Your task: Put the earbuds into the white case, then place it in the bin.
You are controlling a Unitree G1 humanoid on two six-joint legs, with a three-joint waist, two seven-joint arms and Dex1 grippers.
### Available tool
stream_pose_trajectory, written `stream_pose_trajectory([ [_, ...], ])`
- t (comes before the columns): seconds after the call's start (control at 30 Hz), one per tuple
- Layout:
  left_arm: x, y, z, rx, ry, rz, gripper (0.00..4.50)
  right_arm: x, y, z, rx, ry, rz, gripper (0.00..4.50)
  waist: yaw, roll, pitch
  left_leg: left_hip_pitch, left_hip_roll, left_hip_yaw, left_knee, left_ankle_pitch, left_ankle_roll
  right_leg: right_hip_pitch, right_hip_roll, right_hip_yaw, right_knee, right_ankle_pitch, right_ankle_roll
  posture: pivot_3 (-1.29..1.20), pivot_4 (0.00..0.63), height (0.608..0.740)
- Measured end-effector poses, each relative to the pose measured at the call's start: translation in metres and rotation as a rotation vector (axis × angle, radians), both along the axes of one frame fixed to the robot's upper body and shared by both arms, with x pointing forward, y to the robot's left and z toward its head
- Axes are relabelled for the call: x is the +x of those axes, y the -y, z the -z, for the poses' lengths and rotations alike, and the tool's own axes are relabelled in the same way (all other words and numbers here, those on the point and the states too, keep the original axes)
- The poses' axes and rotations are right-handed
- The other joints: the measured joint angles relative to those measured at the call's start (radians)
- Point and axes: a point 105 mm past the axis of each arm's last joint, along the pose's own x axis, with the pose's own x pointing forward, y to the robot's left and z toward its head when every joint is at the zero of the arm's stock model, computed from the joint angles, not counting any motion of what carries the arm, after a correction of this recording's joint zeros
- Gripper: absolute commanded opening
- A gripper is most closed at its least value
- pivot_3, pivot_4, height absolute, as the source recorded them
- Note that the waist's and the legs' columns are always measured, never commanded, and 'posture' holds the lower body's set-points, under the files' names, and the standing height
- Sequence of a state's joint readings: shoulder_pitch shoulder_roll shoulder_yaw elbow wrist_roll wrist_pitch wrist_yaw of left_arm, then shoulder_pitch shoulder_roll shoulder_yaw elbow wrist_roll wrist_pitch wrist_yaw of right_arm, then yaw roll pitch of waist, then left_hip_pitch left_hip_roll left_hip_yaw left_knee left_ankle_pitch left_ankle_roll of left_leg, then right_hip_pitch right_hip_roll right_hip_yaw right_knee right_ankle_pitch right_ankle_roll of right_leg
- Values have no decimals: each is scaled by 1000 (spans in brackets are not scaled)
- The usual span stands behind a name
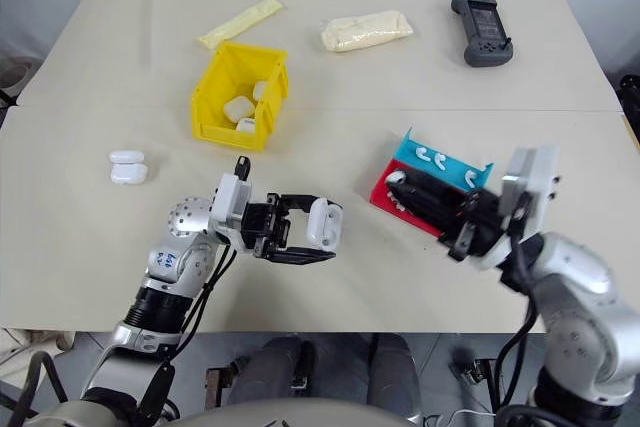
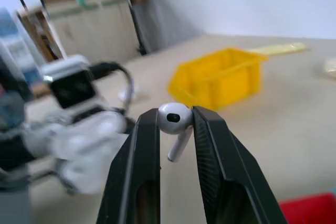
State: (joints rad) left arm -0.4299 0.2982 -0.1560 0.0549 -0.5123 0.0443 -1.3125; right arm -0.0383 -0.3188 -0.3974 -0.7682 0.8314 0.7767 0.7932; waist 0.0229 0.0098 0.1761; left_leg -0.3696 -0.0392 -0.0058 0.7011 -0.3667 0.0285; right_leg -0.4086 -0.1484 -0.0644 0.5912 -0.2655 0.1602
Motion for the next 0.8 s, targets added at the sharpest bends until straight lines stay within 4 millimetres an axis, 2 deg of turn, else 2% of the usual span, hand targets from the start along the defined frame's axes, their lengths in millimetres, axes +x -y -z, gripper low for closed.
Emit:
stream_pose_trajectory([
  [0.1, 0, 1, 1, 16, -30, 8, 2791, -4, -16, 1, 34, 18, -28, 535, 0, 0, 0, 0, 0, 0, 0, 0, 0, 0, 0, 0, 0, 0, 0, 0, 150, 740],
  [0.3, 5, 2, -5, 44, -38, 16, 2791, -6, -34, 7, 38, 56, -52, 535, 0, 0, 0, 0, -1, 0, 0, 0, 0, 0, 1, 0, 0, 0, 0, 0, 150, 740],
  [0.67, 5, 3, -5, 51, -57, 22, 2791, 9, -34, 22, 43, 70, 9, 535, -1, 0, 0, 0, -1, 0, -1, 0, 0, 0, 1, 1, 0, 0, 0, 0, 150, 740],
  [0.8, 6, 6, -5, 46, -62, 21, 2791, 8, -35, 28, 47, 69, 4, 535, -1, 0, 0, 0, 0, 0, -1, 0, 0, 0, 1, 1, 0, 0, 0, 0, 150, 740],
])
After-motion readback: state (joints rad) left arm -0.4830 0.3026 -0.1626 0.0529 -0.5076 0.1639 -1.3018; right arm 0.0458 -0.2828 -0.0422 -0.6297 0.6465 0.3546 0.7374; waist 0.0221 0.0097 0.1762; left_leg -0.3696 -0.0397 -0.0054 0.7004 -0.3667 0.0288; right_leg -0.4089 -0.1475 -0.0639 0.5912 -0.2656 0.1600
